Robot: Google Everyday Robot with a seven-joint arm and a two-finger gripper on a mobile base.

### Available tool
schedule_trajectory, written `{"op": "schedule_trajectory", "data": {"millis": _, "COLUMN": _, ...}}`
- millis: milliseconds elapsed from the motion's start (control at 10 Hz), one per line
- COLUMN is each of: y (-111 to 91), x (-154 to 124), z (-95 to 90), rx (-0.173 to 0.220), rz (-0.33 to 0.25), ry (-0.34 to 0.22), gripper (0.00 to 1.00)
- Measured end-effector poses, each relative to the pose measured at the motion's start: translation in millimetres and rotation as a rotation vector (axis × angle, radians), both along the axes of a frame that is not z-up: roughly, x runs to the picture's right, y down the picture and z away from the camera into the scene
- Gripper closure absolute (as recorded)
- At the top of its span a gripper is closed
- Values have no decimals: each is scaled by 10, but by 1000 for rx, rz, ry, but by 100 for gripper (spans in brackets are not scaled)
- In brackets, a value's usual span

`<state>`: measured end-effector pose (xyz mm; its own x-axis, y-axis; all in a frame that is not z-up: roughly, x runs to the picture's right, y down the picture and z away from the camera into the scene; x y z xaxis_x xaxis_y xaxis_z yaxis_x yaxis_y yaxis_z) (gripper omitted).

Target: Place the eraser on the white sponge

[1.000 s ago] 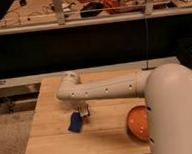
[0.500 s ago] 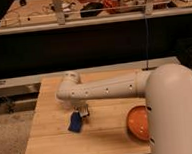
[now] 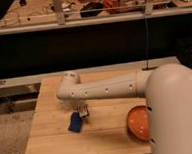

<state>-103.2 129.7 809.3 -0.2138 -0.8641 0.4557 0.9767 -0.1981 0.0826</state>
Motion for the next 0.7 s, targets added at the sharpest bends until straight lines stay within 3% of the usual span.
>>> {"op": "schedule_trajectory", "data": {"millis": 500, "y": 147, "x": -2, "z": -163, "rx": 6, "rz": 33, "ry": 28, "gripper": 100}}
{"op": "schedule_trajectory", "data": {"millis": 700, "y": 191, "x": -132, "z": -217, "rx": 11, "rz": 47, "ry": 20, "gripper": 100}}
